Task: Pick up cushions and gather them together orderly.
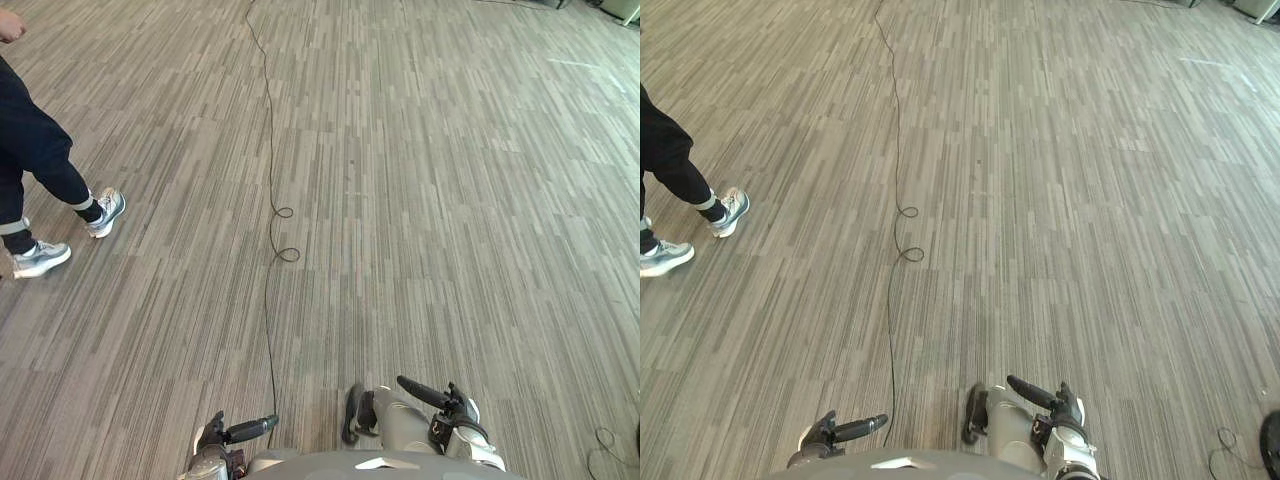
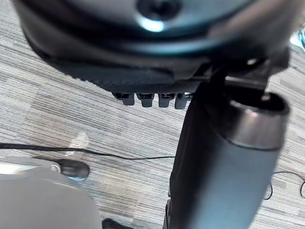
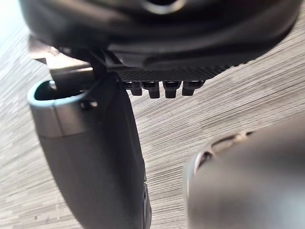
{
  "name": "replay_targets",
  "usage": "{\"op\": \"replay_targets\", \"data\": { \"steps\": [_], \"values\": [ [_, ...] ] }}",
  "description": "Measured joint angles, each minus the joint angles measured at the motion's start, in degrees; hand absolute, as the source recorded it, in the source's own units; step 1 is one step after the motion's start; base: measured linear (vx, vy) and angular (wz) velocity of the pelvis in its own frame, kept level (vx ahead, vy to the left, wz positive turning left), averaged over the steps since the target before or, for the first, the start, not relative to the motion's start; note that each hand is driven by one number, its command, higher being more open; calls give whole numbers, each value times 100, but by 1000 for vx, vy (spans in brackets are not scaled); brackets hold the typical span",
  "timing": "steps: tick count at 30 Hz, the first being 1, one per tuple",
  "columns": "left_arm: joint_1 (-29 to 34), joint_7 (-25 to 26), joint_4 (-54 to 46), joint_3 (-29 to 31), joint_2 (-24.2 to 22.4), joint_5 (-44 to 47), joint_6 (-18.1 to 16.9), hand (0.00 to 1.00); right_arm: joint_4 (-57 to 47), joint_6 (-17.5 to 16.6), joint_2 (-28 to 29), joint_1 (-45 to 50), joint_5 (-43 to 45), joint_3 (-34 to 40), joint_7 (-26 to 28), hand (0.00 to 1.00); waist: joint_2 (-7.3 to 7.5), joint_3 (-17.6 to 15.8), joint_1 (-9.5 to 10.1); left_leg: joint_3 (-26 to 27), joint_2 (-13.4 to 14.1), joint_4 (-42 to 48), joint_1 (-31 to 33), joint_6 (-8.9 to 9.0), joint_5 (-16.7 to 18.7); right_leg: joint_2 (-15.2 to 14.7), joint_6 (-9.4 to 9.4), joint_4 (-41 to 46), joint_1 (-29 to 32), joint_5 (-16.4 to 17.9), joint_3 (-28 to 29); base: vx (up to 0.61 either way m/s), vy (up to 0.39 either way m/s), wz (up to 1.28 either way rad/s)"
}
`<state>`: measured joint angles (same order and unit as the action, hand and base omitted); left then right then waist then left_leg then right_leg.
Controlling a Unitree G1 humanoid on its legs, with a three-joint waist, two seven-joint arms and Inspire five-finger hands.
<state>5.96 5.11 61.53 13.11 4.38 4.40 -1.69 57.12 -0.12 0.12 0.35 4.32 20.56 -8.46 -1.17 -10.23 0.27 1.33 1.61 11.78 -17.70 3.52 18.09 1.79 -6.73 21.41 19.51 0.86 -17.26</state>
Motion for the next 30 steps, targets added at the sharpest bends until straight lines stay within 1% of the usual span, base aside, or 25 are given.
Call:
{"op": "replay_targets", "data": {
  "steps": [1,2,3,4,5,6,7,9,11,12,14,15,16,17,18,19,20,21,22,23,24,25,26,28,30],
  "values": [
    [-64,-6,-44,187,-72,0,0,100,-34,-30,-7,6,-29,-37,-7,100,-30,12,-25,106,43,895,407,100,-116,13,2,-41,-134,187,-24,691,-138,13],
    [-79,-43,-166,423,-202,3,7,100,-103,-23,-15,7,-32,-171,-20,100,-121,-45,-25,305,192,2513,1056,33,-655,110,-6,-251,-509,367,21,748,-152,-2],
    [-89,-37,-289,604,-302,6,-4,100,-153,13,-90,-8,-21,-268,-23,100,-255,-124,-1,366,508,3958,1604,32,-750,265,-59,-453,-929,453,101,610,-120,-19],
    [-95,-36,-366,645,-361,11,-9,100,-147,19,-94,-18,-12,-278,-39,100,-282,-168,12,450,684,4548,1849,28,-714,343,-95,-527,-1186,498,170,684,-96,-28],
    [-123,-41,-494,684,-355,38,-11,100,-130,32,-65,-30,31,-366,-70,100,-230,-239,96,564,909,5186,2212,4,-567,384,-165,-634,-1588,559,259,429,-42,-30],
    [-138,-44,-630,679,-352,72,-16,100,-121,36,-21,-35,34,-458,-81,100,-138,-290,134,612,985,5332,2456,-28,-471,374,-178,-741,-1855,589,375,604,-50,-37],
    [-138,-44,-757,674,-352,105,-40,100,-124,37,47,-40,37,-577,-93,100,-48,-303,197,643,1048,5293,2814,-33,-377,341,-166,-917,-2147,641,495,358,-15,-39],
    [-164,-43,-910,669,-358,203,-87,100,-122,57,150,-53,39,-697,-96,100,81,-262,248,716,1058,4919,3342,-102,-273,255,37,-1192,-2462,866,680,447,20,-40],
    [-311,-45,-910,649,-437,250,-117,100,-109,134,267,-121,41,-709,-92,100,62,-292,289,790,1089,3517,3781,-71,-178,198,151,-1337,-2771,966,801,489,115,-39],
    [-323,-48,-956,650,-447,289,-136,100,-108,135,315,-127,43,-710,-105,100,104,-317,309,806,963,2864,3862,-72,-207,82,206,-1354,-2889,1053,895,454,190,-44],
    [-346,-49,-1076,626,-521,294,-167,100,-99,138,371,-102,43,-721,-153,100,156,-348,412,736,778,1658,4090,-23,-571,-188,432,-1385,-3193,1418,1147,476,250,-52],
    [-347,-44,-1077,631,-537,303,-173,100,-93,140,371,-93,43,-729,-165,100,134,-334,429,705,785,1445,4123,6,-738,-212,500,-1387,-3237,1506,1191,501,301,-51],
    [-342,-40,-1070,631,-542,374,-177,100,-48,137,376,-75,42,-750,-176,100,169,-285,486,725,766,1563,4134,-23,-1179,-312,581,-1359,-3315,1702,1302,542,312,-46],
    [-350,-40,-1076,634,-516,406,-177,100,44,157,376,-71,41,-840,-168,100,246,-178,537,750,663,1881,4198,-146,-1271,-471,523,-1219,-3350,1829,1442,560,309,-44],
    [-360,-41,-1081,633,-501,405,-185,100,72,158,376,-60,39,-863,-155,100,299,-158,539,800,645,2081,4228,-223,-1040,-537,524,-1079,-3321,1822,1516,594,308,-39],
    [-362,-41,-1067,635,-452,411,-183,100,120,163,377,-58,37,-879,-153,100,417,-89,554,951,603,2299,4199,-358,-788,-684,585,-737,-3204,1788,1646,699,364,-47],
    [-370,0,-1027,630,-402,410,-163,100,117,163,384,-46,34,-873,-157,100,506,-55,583,1169,582,2498,4002,-502,-463,-816,680,60,-2980,1736,1776,790,435,-57],
    [-398,17,-956,602,-360,405,-151,100,104,151,402,-52,30,-874,-153,100,534,-64,587,1276,553,2523,3771,-561,-284,-921,958,905,-2697,1556,1818,642,370,-46],
    [-407,19,-920,584,-345,404,-146,100,103,144,401,-52,29,-874,-152,100,537,-68,586,1287,539,2516,3705,-575,-238,-950,1045,1168,-2600,1467,1820,494,299,-29],
    [-473,31,-715,464,-258,393,-128,100,59,143,370,-33,28,-850,-120,100,544,-123,524,1346,435,2397,3159,-620,54,-1112,1320,3006,-1876,774,1838,376,212,-13],
    [-474,40,-696,441,-254,393,-124,100,40,126,370,-31,22,-821,-114,100,534,-130,525,1348,421,2371,3066,-616,104,-1133,1291,3306,-1751,793,1817,542,203,-7],
    [-469,72,-651,384,-241,393,-119,100,-109,46,369,19,18,-807,-96,100,506,-152,505,1348,387,2227,2632,-626,265,-1170,1202,4094,-1334,900,1617,353,99,2],
    [-466,77,-640,376,-241,393,-119,100,-175,9,368,44,17,-814,-82,100,506,-151,481,1347,382,2100,2401,-645,339,-1170,1145,4253,-1164,964,1475,428,63,5],
    [-381,76,-614,357,-241,392,-118,100,-319,-83,368,61,15,-811,-76,100,495,-140,445,1339,390,1565,1694,-526,449,-1156,1001,4043,-550,1219,813,365,-10,5],
    [-345,75,-596,362,-240,387,-72,100,-465,-139,364,46,14,-767,-62,100,488,-140,388,1333,393,1189,1269,-431,500,-1117,974,3288,-56,1299,426,536,-79,10]
  ]
}}
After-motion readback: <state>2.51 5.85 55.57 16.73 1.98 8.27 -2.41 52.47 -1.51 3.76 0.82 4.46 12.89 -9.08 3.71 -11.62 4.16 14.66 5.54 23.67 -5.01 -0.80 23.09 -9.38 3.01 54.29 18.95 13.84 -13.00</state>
